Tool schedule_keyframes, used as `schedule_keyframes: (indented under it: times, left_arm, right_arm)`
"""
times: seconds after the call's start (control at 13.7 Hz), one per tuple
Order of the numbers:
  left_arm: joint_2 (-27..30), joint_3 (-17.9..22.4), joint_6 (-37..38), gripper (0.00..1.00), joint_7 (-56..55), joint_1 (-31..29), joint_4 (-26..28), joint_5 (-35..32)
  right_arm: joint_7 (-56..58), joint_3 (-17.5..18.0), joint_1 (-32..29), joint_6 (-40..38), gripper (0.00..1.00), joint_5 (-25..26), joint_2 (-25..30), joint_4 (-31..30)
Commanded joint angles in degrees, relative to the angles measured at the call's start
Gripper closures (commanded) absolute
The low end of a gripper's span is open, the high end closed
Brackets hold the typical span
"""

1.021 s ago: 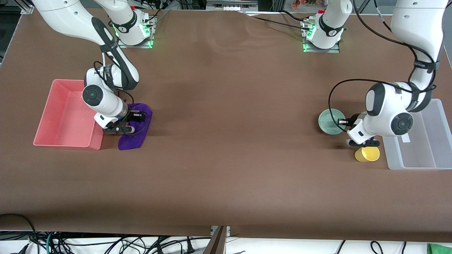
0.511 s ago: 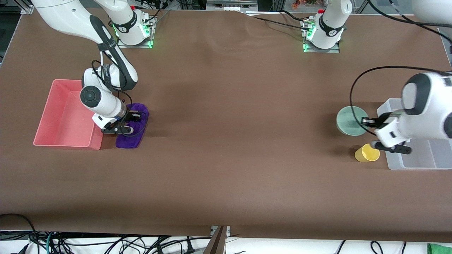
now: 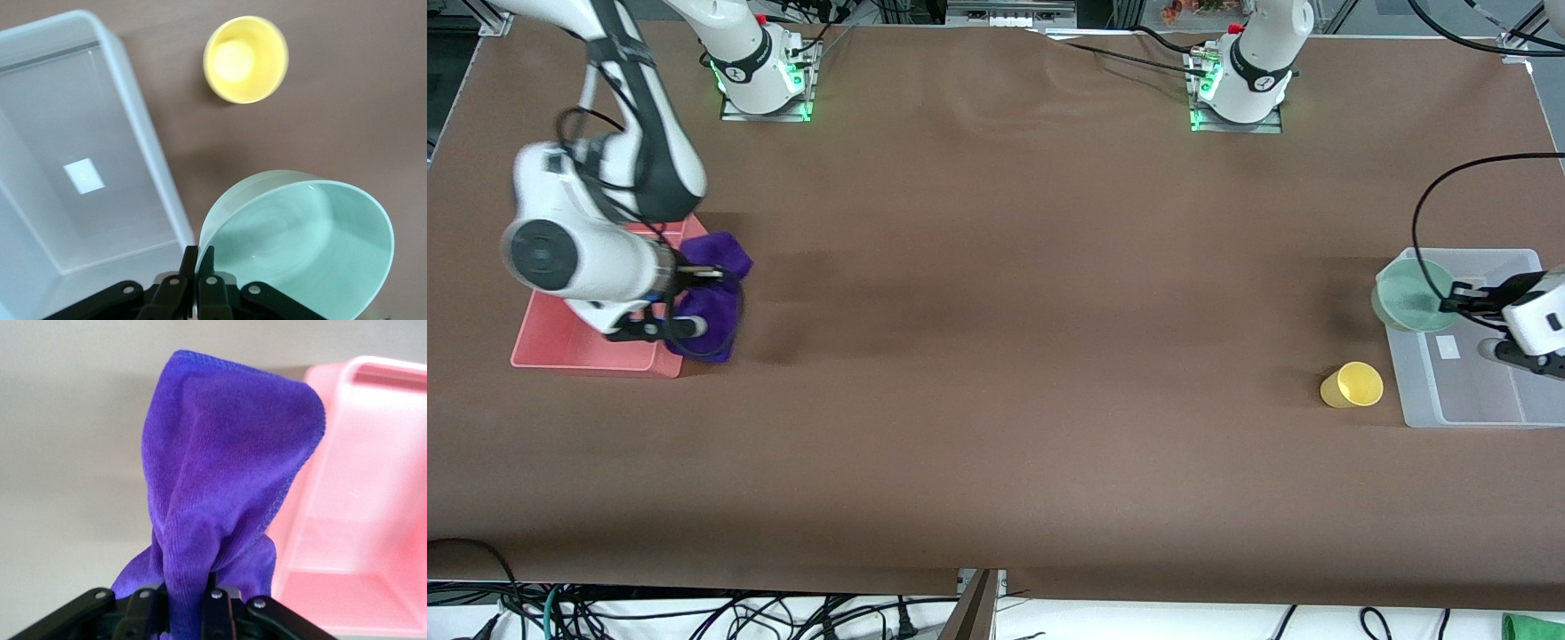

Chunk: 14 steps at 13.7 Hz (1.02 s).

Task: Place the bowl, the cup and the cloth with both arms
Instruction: 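Carry the bowl into the clear bin while the right gripper lifts the cloth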

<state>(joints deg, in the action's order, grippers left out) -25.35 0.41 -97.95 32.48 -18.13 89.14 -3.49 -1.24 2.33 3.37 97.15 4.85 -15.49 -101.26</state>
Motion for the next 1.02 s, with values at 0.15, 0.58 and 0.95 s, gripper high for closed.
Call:
schedule_keyframes:
  times: [0.15, 0.58, 0.95]
  left_arm:
    - [-5.3, -0.7, -6.8, 1.00, 10.4, -3.5, -1.8, -1.1]
    - [-7.2, -0.9, -7.1, 1.00, 10.9, -6.1, -2.3, 0.1]
    - [-7.3, -0.8, -3.2, 1.00, 14.2, -8.4, -8.3, 0.6]
  right_arm:
    - [13.6, -7.1, -1.2, -8.3, 1.00, 3.2, -0.2, 5.3]
    - [23.9, -15.2, -2.2, 0.9, 1.00, 3.2, -0.9, -3.2]
    - [24.1, -16.8, -2.8, 15.4, 1.00, 3.0, -1.6, -13.9]
